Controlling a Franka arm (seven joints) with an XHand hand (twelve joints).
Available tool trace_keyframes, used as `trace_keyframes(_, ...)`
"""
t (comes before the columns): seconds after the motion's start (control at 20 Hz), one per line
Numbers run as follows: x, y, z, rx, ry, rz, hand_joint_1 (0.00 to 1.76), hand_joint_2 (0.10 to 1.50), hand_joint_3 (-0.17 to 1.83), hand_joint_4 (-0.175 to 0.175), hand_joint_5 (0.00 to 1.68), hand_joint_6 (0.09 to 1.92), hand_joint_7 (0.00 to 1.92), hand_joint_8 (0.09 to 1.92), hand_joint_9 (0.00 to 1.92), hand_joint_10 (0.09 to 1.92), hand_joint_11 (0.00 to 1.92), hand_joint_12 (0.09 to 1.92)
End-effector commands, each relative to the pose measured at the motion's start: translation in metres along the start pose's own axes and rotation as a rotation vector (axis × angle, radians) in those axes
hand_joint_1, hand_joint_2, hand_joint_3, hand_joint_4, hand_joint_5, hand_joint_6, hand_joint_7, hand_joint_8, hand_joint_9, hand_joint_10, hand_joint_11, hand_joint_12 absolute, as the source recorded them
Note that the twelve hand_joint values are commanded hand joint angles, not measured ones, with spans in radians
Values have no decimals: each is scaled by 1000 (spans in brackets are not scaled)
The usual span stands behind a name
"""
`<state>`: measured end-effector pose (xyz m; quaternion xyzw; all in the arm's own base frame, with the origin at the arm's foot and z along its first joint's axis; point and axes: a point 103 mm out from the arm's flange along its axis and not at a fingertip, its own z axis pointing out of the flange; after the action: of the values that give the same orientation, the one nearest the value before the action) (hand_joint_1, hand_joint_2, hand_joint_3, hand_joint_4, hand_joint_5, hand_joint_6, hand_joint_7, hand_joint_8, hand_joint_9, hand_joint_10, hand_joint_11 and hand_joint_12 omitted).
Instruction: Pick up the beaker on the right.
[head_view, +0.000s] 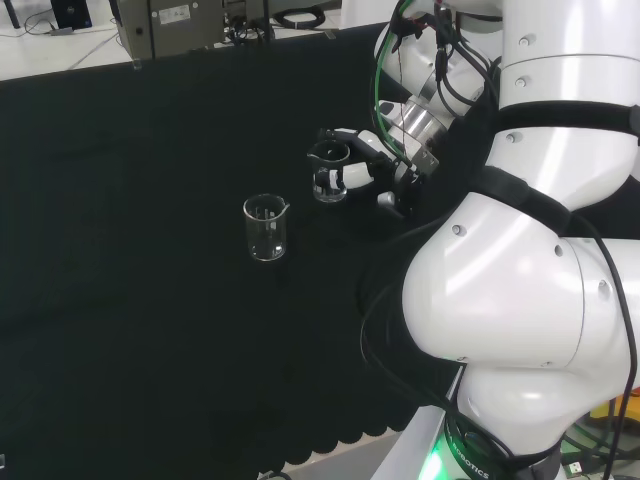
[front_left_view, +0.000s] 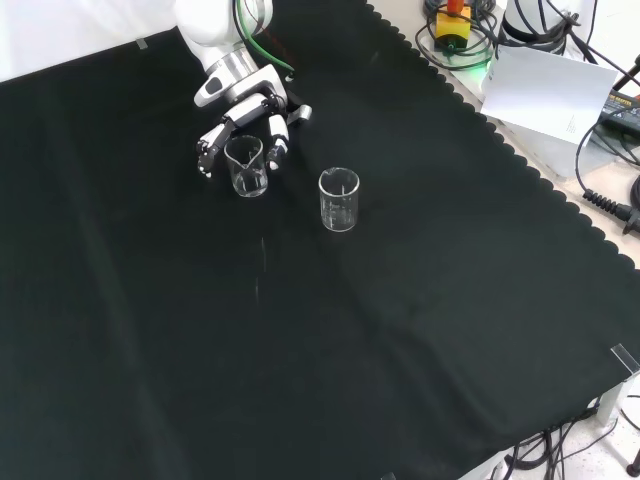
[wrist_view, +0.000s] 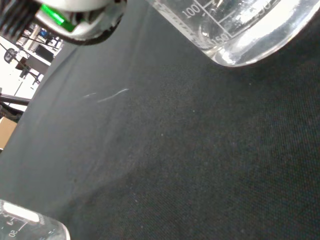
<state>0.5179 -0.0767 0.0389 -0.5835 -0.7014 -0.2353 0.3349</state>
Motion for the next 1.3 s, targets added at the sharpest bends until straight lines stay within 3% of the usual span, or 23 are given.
trace_keyframes(0.05, 1, 0, 1, -4, -6, -1, 881, 546, 560, -12, 373, 87, 231, 647, 353, 604, 13, 1380)
trace_keyframes(0.4, -2, 1, 3, -36, 12, 29, 932, 551, 562, -9, 536, 115, 344, 678, 445, 592, 47, 1352)
trace_keyframes(0.55, 0, 4, 6, -35, 14, 28, 962, 567, 568, -9, 485, 574, 398, 693, 505, 541, 69, 1345)
trace_keyframes(0.65, 1, 6, 8, -42, 22, 30, 979, 571, 582, -10, 448, 788, 417, 714, 531, 543, 89, 1346)
trace_keyframes(0.9, 8, 13, 7, -73, 31, 26, 1041, 587, 608, -12, 461, 922, 442, 737, 582, 557, 196, 1326)
trace_keyframes(0.95, 11, 14, 7, -84, 35, 27, 1058, 599, 617, -13, 495, 938, 464, 739, 609, 559, 242, 1310)
trace_keyframes(1.05, 15, 15, 3, -125, 15, 37, 1108, 725, 537, -41, 792, 928, 638, 737, 801, 531, 572, 1181)
trace_keyframes(1.15, 16, 15, -2, -165, -9, 65, 1163, 833, 387, -126, 1058, 802, 924, 682, 1054, 444, 1020, 940)
trace_keyframes(1.25, 16, 12, -7, -189, -42, 83, 1235, 889, 245, -18, 1201, 661, 1161, 578, 1270, 292, 1255, 768)
trace_keyframes(1.3, 15, 10, -8, -203, -50, 86, 1255, 890, 215, 18, 1247, 589, 1257, 480, 1354, 225, 1311, 719)
